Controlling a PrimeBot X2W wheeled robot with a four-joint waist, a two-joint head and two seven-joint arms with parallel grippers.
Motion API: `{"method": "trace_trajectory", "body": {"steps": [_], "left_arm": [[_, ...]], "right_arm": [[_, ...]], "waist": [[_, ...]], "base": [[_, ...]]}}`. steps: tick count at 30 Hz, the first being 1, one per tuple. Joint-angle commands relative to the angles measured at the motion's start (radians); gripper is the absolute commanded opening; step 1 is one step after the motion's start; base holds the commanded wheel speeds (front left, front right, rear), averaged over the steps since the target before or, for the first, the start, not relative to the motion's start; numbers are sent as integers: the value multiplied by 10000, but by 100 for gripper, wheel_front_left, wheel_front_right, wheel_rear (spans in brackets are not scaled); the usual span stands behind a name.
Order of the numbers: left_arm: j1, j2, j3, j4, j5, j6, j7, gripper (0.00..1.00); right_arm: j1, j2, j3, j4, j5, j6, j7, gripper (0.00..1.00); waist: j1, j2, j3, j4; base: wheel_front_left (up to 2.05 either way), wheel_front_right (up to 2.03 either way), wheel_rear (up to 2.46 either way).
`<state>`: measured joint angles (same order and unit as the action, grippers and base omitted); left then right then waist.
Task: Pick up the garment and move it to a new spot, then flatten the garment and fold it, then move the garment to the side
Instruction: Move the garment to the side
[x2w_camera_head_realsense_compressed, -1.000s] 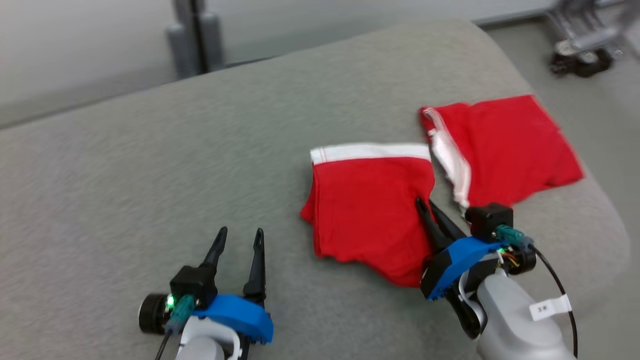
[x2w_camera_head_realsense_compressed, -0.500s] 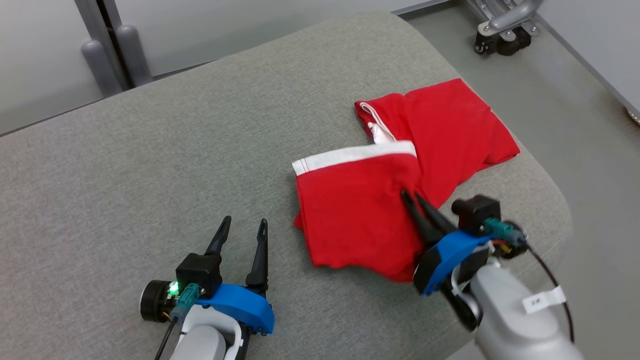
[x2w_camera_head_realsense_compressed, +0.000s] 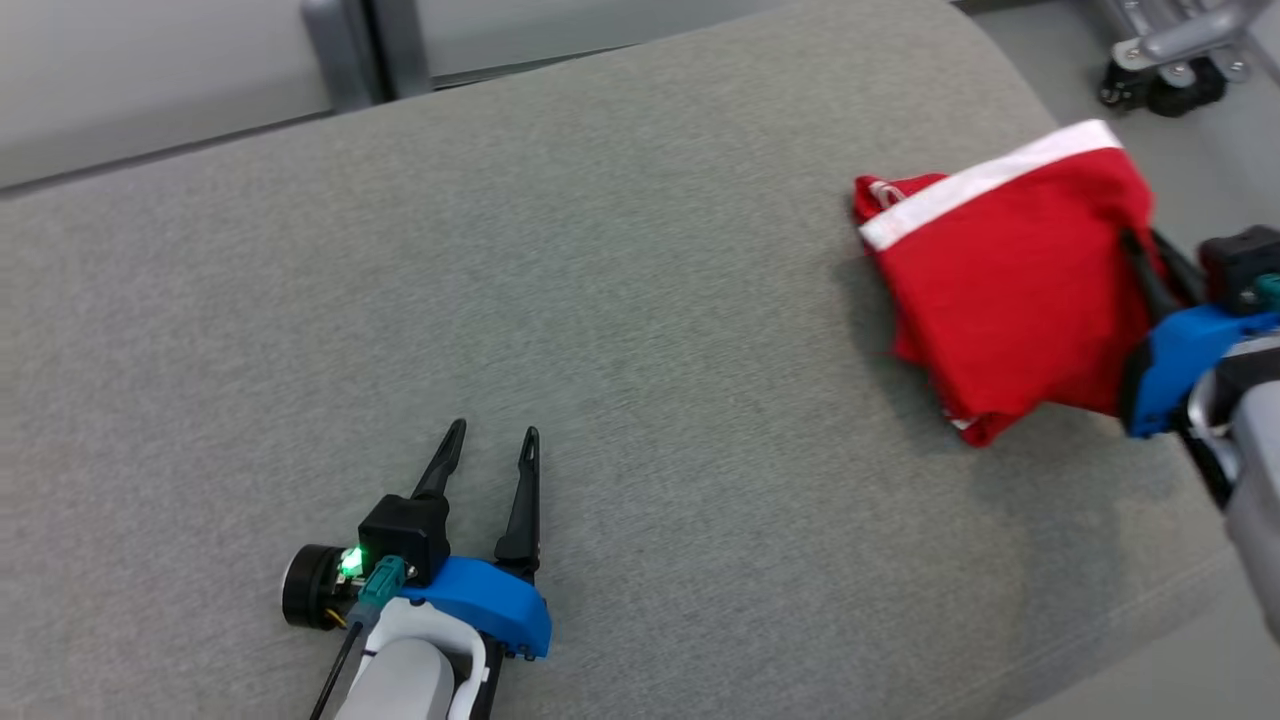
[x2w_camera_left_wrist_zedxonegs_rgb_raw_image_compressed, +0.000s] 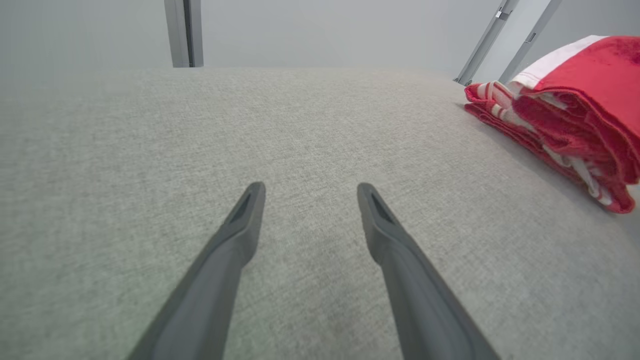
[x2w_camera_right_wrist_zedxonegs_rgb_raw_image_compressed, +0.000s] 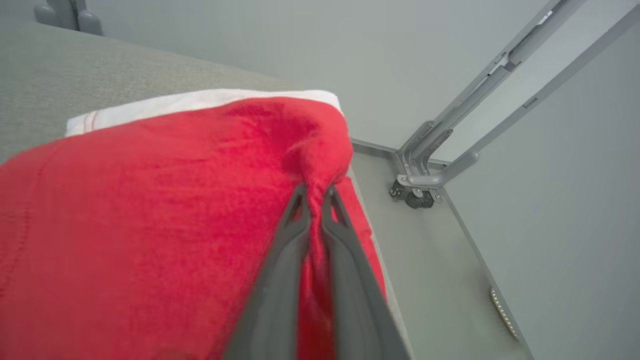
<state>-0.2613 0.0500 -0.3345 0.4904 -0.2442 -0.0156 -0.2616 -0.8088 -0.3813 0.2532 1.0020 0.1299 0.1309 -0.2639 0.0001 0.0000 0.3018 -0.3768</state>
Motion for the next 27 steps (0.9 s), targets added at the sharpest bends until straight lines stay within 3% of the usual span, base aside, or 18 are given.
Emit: {"method": "trace_trajectory", "body": {"steps": [1,3,4,5,9,14,17,18,20,27], "left_arm": [[-225,8,14,5,26,18,-42,100],[-277,7,-22,13,86,-6,-40,100],[-320,7,-47,14,98,-22,-42,100],[-343,8,-20,15,125,-11,-40,100],[-335,16,67,-9,171,34,-36,100],[-180,16,227,-105,73,133,-33,100],[-111,7,365,-200,28,247,-33,100],[-94,10,506,-273,62,351,-33,100],[-63,15,623,-346,57,477,-34,100],[257,8,1176,-620,72,931,-34,100]], "right_arm": [[-163,-117,-107,177,-149,-2,-5,0],[-425,-522,-653,686,-579,-4,-8,0],[-482,-688,-997,985,-793,-4,-7,41],[-542,-760,-1361,1217,-975,-4,-8,100],[-476,-818,-3200,1072,-1760,-1,-7,100],[128,181,-4760,-194,-2460,-1,-7,100],[474,1038,-4863,-1219,-2403,-2,-8,100],[808,1607,-4635,-1886,-2217,-2,-7,100],[1158,2108,-4303,-2598,-2052,-1,-4,100],[2794,3053,-3427,-4253,-1188,-1,-7,100]], "waist": [[-1,0,234,277],[-1,0,333,507],[-1,0,378,620],[-1,0,408,697],[-1,0,474,927],[-1,0,339,1055],[-1,0,213,1098],[-1,0,130,1130],[-1,0,14,1190],[-1,0,-533,1696]], "base": [[0,0,0],[0,0,0],[0,0,0],[0,0,0],[0,0,0],[0,0,0],[0,0,0],[0,0,0],[0,0,0],[0,0,0]]}}
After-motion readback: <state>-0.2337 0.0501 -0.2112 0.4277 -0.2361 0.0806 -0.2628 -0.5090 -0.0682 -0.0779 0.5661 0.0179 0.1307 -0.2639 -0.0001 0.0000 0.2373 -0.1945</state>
